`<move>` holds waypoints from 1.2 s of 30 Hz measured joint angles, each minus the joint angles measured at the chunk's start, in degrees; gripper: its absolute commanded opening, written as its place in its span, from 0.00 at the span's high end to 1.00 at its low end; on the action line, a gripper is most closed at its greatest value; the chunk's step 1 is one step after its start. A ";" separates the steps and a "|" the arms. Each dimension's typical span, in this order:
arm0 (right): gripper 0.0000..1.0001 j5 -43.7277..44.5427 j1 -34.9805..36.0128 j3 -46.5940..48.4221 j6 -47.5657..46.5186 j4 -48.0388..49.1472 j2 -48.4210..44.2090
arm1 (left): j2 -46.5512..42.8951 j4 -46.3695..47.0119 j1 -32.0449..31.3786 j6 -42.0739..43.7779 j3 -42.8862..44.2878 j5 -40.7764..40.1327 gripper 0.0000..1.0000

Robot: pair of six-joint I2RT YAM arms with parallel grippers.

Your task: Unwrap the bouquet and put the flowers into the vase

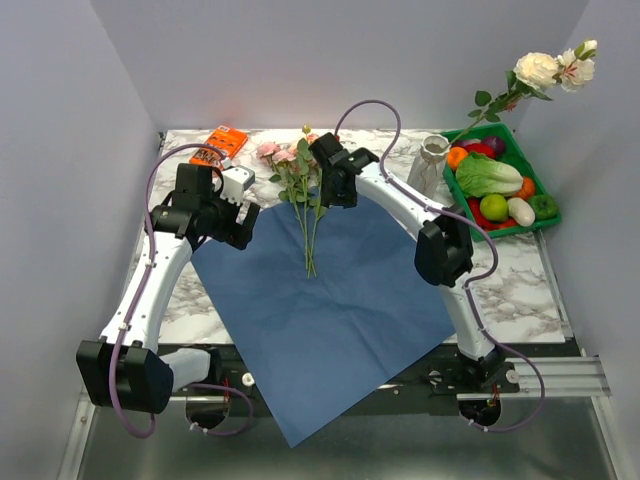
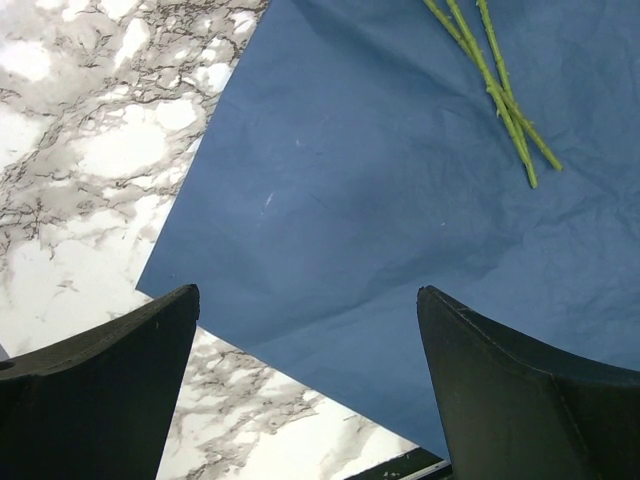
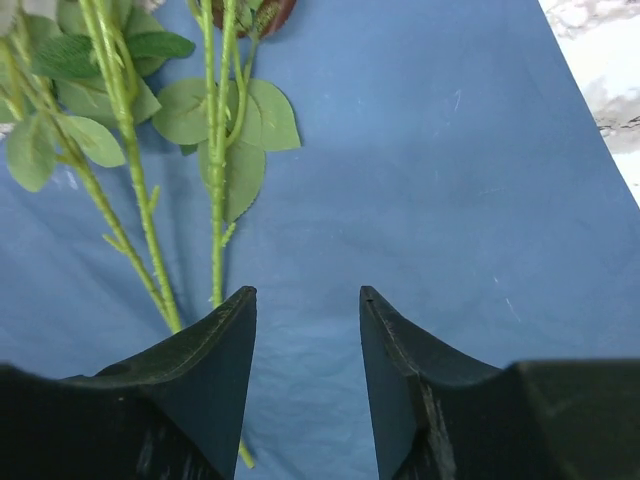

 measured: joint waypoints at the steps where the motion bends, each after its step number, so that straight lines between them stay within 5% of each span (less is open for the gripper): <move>1: 0.47 -0.04 0.00 1.05 0.35 -0.74 0.31 | -0.02 0.00 0.00 0.00 0.00 0.09 0.01; 18: 0.49 -2.86 4.15 7.17 2.47 -1.77 7.28 | -2.23 0.02 0.00 -0.02 0.00 2.01 0.01; 30: 0.59 -5.03 5.49 8.48 5.01 -2.82 10.91 | -4.63 0.00 0.00 -0.02 -0.13 2.97 0.01; 36: 0.72 -5.35 6.01 6.47 5.99 -3.08 11.04 | -5.66 -0.02 0.00 -0.02 -0.13 3.37 0.01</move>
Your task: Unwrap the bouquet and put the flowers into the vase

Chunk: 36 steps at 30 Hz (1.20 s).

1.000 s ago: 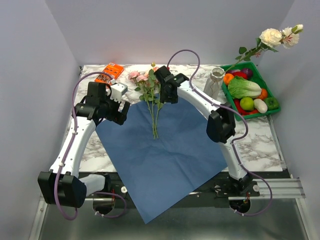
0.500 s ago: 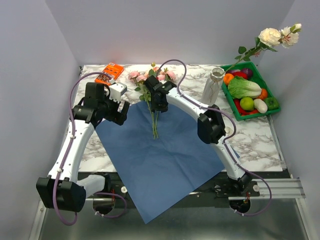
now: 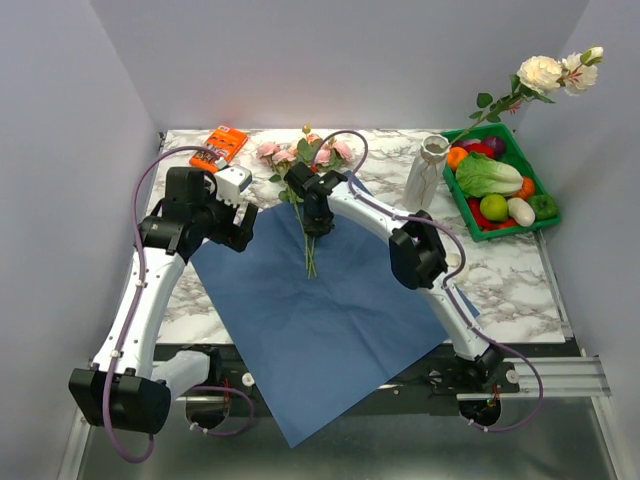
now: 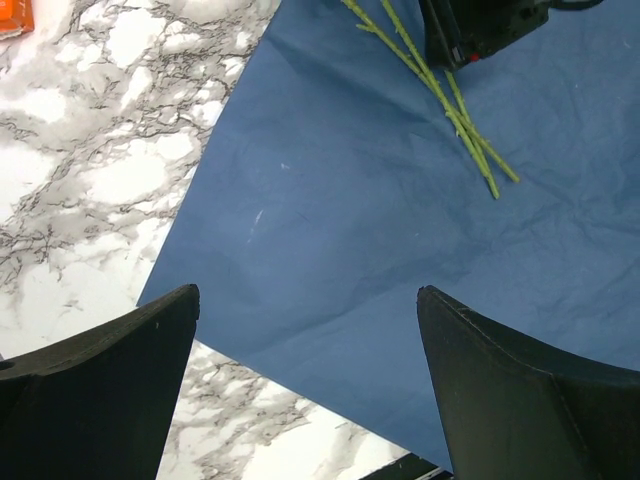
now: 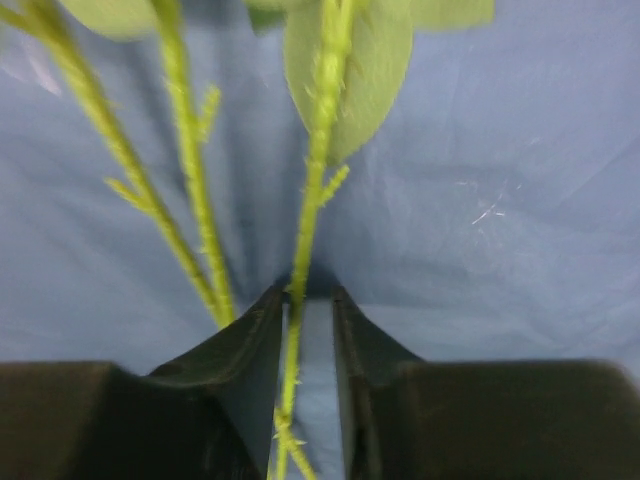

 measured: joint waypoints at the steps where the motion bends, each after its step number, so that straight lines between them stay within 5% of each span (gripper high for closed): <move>1: 0.78 0.00 0.11 -0.98 0.11 0.26 -0.02 | -0.11 0.00 0.00 0.00 0.00 0.00 0.01; 7: 0.99 0.04 0.35 -6.49 1.05 3.19 -2.89 | -0.55 -0.46 0.00 0.02 0.00 0.00 0.01; 20: 0.99 2.69 0.66 -44.48 3.96 15.98 -25.53 | -1.29 -2.05 0.00 0.26 -0.55 -0.04 0.01; 21: 0.95 2.93 0.76 -46.97 4.13 16.57 -27.21 | -1.36 -2.14 0.00 0.26 -0.87 -0.04 0.01; 22: 0.71 3.15 0.90 -48.72 4.31 17.14 -28.35 | -1.40 -2.19 0.00 0.26 -1.01 -0.04 0.01; 25: 0.46 3.91 1.16 -49.16 3.87 17.16 -28.68 | -1.42 -2.45 0.00 0.31 -1.51 -0.04 0.01; 28: 0.40 4.72 1.25 -46.01 3.02 15.21 -26.84 | -1.42 -2.58 0.00 0.42 -1.62 -0.04 0.01; 36: 0.43 7.43 -1.36 -32.30 -0.63 10.86 -20.00 | -1.62 -2.93 0.20 1.36 -1.62 -0.04 0.01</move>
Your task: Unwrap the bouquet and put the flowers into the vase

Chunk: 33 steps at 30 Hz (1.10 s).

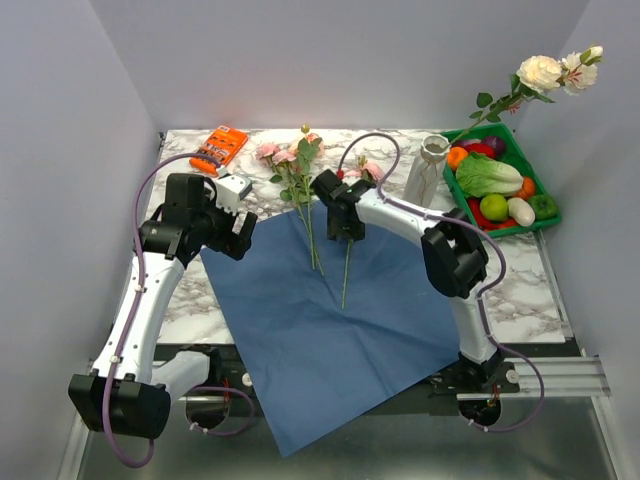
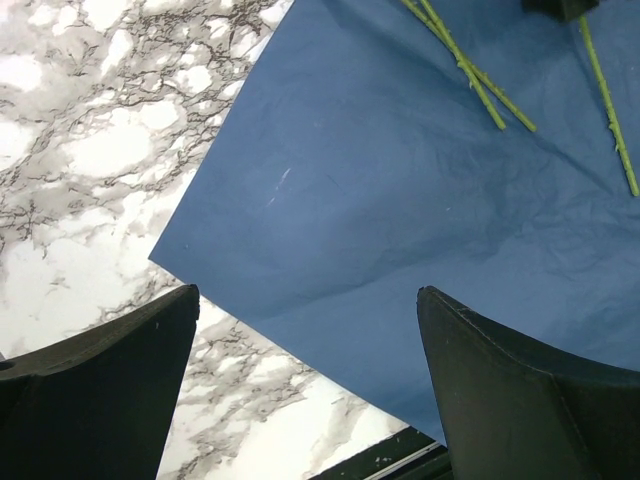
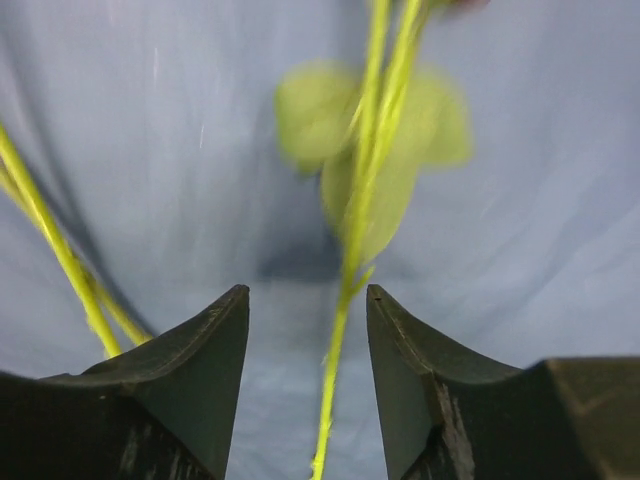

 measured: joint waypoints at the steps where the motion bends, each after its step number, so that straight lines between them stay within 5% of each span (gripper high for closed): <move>1: 0.43 0.04 -0.96 1.16 -0.46 -0.26 0.28 | -0.11 0.00 0.00 0.13 0.00 0.00 0.01; 11: 0.44 0.09 -9.79 9.22 -5.09 -2.73 4.79 | -0.24 0.02 0.00 1.18 -0.13 -0.04 0.01; 19: 0.46 -0.59 -8.90 13.35 -7.69 -3.08 8.61 | -0.24 0.02 0.00 1.33 -0.20 -0.04 0.01; 33: 0.49 -0.63 -8.63 9.33 -6.47 1.03 0.92 | -0.20 0.04 0.00 1.68 -1.29 0.02 0.01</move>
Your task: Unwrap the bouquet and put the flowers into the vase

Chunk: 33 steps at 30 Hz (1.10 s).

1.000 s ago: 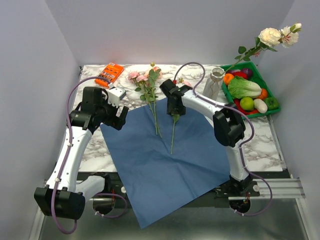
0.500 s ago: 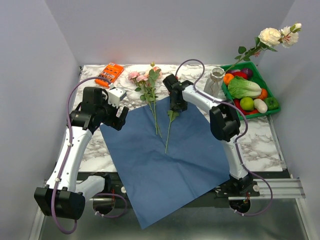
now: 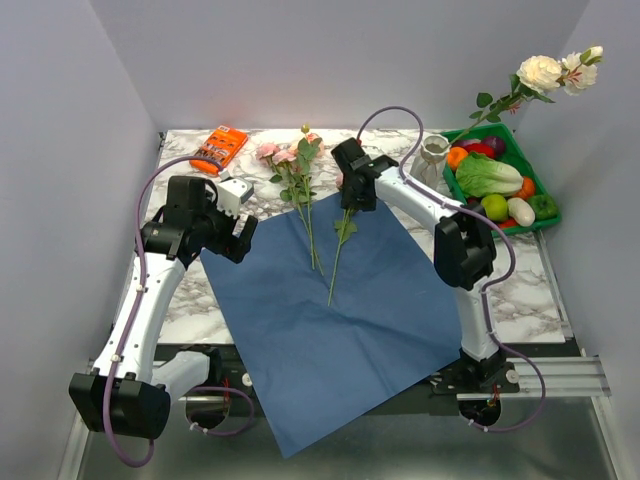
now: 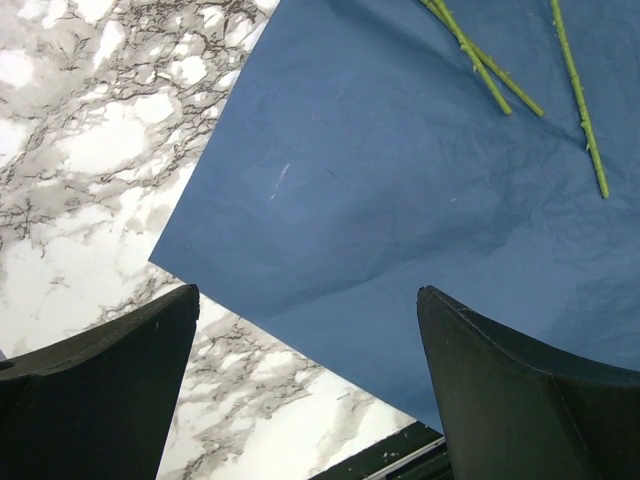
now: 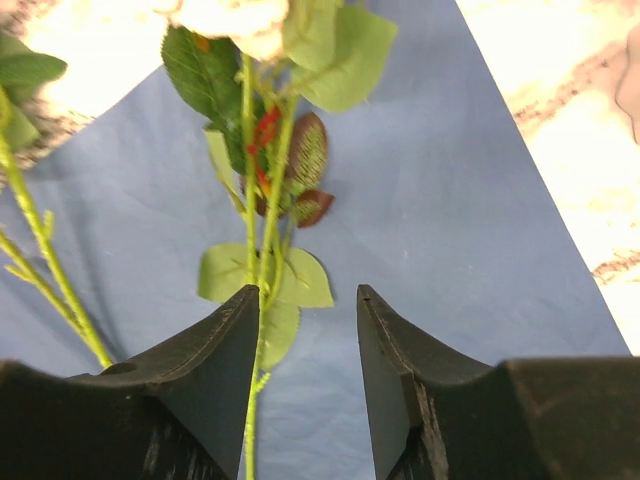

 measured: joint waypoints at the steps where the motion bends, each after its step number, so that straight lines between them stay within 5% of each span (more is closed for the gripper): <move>1: 0.49 -0.13 0.00 0.35 0.07 0.13 0.22 | 0.00 0.00 0.00 0.04 0.00 -0.02 0.01; 16: 0.51 -2.62 0.55 8.09 1.42 -1.60 9.22 | 0.00 0.00 0.02 0.87 0.00 -0.02 0.01; 33: 0.79 -2.78 1.79 9.20 2.16 -3.96 12.00 | 0.00 -0.02 0.02 1.05 0.00 -0.02 0.01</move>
